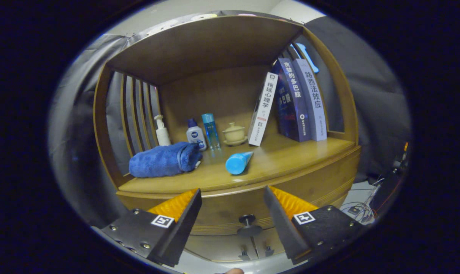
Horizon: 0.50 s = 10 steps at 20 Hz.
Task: Pull open the drawer, take out the items inside it, and place them on the countertop above the cabinet.
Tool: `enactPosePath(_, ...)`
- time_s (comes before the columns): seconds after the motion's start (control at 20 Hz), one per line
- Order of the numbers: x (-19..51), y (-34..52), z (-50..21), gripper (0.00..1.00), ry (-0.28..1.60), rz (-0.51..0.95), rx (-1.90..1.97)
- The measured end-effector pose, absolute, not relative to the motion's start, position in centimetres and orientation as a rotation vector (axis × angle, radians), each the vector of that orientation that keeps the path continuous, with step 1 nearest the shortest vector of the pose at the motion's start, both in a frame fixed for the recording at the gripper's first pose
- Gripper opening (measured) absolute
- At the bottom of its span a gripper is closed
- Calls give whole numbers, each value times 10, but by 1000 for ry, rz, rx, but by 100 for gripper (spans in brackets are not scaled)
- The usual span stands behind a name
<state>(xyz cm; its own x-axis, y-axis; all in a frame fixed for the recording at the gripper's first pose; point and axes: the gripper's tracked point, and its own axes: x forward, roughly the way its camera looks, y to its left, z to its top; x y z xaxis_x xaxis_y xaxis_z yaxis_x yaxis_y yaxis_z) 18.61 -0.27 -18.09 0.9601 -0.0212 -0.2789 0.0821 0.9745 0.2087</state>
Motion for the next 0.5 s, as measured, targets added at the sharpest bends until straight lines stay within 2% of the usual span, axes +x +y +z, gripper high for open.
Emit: enactPosePath(0.5,154,-20,-129,98,219,-117,143)
